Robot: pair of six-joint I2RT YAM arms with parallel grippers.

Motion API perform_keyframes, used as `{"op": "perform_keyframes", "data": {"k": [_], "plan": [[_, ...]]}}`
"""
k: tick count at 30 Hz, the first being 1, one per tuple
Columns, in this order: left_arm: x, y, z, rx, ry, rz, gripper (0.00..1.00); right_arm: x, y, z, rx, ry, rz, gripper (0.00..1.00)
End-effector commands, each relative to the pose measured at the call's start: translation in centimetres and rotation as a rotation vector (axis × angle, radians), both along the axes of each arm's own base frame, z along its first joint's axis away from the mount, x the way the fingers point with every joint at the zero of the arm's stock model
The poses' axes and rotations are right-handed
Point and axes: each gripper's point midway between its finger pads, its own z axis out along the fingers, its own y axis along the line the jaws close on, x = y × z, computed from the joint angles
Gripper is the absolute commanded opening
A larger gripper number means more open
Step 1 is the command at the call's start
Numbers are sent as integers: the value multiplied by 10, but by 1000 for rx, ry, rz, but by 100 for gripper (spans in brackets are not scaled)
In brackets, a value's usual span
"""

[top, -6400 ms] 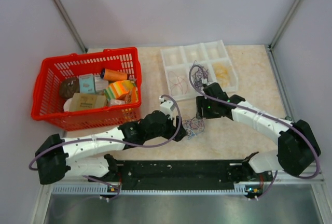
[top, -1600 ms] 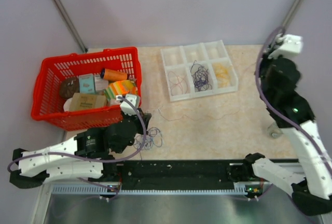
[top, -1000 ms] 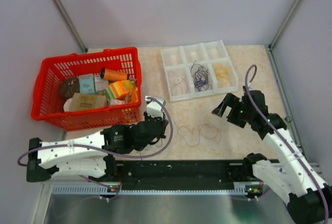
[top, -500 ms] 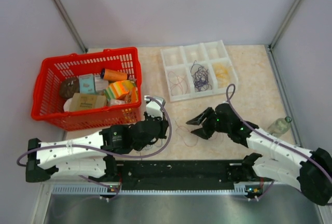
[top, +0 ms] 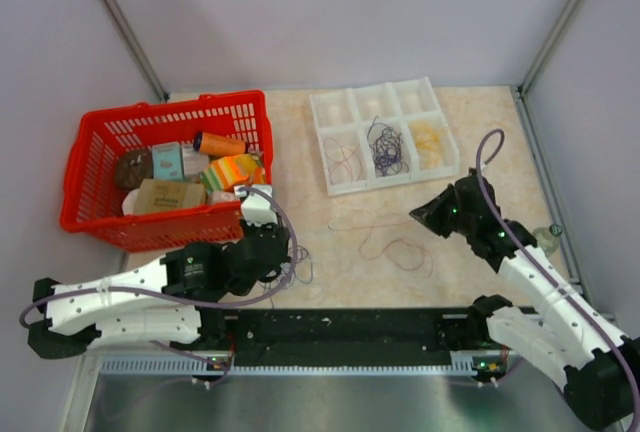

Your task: Untangle the cables

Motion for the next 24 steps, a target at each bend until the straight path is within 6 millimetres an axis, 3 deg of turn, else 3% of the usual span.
{"op": "perform_keyframes", "data": {"k": [1,3,5,7,9,10,12,13,19,24], "plan": [[3,18,-2,17,-29,43,0,-9,-24,-9,-287,-22,196,0],[4,29,-4,48,-21,86,0,-11,-62,-19,-415,44,100,0],[3,48,-6,68,1,169,0,-6,-90,-18,-430,28,8,0],[1,52,-8,90,5,155,0,-1,-84,-7,-416,-29,59,0],[0,50,-12,86,3,132,0,6,-99,6,-510,-21,28,0],[-1,48,-13,74,5,123,0,9,-99,12,-539,-40,63,0],[-3,33,-14,38,8,61,0,12,-80,17,-498,-88,170,0],[-4,24,-14,16,8,32,0,10,-69,13,-468,-71,219,0],[-6,-21,-3,-95,-4,-90,0,-24,-63,-29,-409,111,239,8],[-7,-42,-5,-66,-2,-152,0,-62,-73,-55,-409,273,206,15]]}}
